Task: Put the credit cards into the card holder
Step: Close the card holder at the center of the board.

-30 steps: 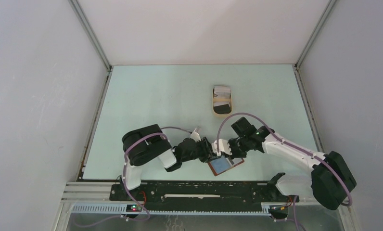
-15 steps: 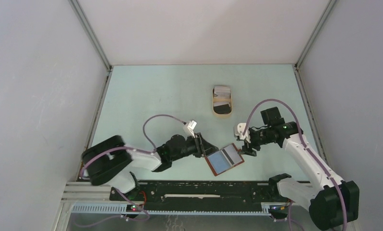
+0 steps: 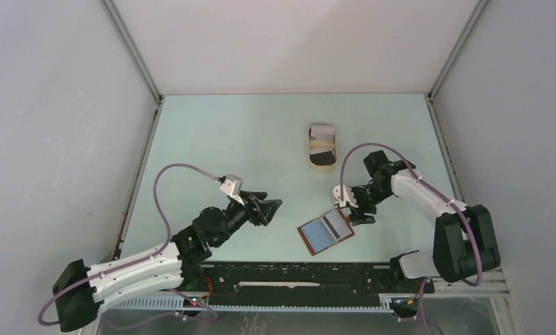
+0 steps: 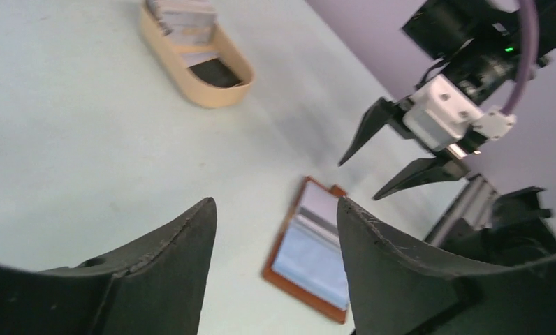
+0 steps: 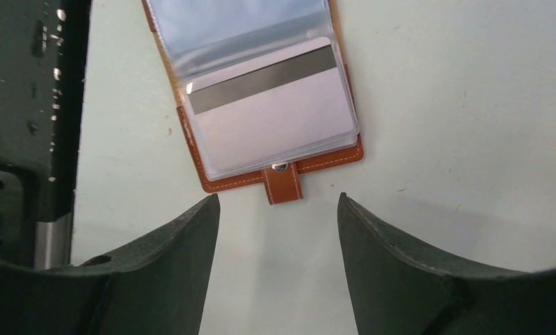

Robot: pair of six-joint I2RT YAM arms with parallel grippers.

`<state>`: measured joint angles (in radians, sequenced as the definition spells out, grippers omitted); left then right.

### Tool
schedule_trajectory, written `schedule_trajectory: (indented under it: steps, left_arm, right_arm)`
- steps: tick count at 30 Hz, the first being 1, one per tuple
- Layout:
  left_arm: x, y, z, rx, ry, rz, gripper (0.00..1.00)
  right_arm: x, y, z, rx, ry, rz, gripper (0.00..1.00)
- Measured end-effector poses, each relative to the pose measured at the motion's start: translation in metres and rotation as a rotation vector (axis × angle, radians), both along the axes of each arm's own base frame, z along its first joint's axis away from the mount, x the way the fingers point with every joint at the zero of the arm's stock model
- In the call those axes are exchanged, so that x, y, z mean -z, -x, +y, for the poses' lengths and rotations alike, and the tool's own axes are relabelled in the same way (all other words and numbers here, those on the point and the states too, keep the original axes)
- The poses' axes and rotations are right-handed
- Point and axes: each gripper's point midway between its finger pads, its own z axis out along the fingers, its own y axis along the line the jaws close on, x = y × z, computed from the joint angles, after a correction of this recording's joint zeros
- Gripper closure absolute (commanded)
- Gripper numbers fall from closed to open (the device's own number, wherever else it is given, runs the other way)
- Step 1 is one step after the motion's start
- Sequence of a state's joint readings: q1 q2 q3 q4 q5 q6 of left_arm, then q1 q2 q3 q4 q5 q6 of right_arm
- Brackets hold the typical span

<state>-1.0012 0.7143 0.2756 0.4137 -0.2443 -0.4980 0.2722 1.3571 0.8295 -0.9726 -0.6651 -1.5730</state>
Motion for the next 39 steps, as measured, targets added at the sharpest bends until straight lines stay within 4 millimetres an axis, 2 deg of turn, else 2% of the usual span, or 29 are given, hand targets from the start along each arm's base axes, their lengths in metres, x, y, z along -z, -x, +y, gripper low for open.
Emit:
schedule_trajectory:
  steps: [4, 8, 16, 21, 26, 31, 39]
  left_arm:
    - [0.026, -0.002, 0.021, -0.072, -0.046, 0.013, 0.28]
    - [0.043, -0.004, 0.029, -0.104, -0.083, 0.034, 0.27]
    - [0.049, -0.005, 0.031, -0.12, -0.095, 0.049, 0.27]
    - [0.051, -0.005, 0.032, -0.125, -0.096, 0.05, 0.27]
    - [0.052, -0.005, 0.032, -0.129, -0.091, 0.056, 0.27]
    - [0.052, -0.005, 0.032, -0.129, -0.083, 0.061, 0.28]
    - [0.058, -0.005, 0.031, -0.129, -0.098, 0.078, 0.28]
  right_arm:
    - [0.011, -0.006, 0.002, -0.022, 0.051, -0.002, 0.33]
    - [0.024, -0.005, 0.005, -0.041, 0.1, 0.016, 0.39]
    - [0.042, -0.006, 0.0, -0.041, 0.181, 0.045, 0.5]
    - [0.046, -0.005, 0.001, -0.044, 0.194, 0.055, 0.59]
    - [0.046, -0.007, 0.002, -0.029, 0.192, 0.053, 0.73]
    - [0.045, -0.012, -0.002, 0.032, 0.17, 0.067, 0.74]
    - [0.042, -0.019, -0.009, 0.139, 0.134, 0.106, 0.67]
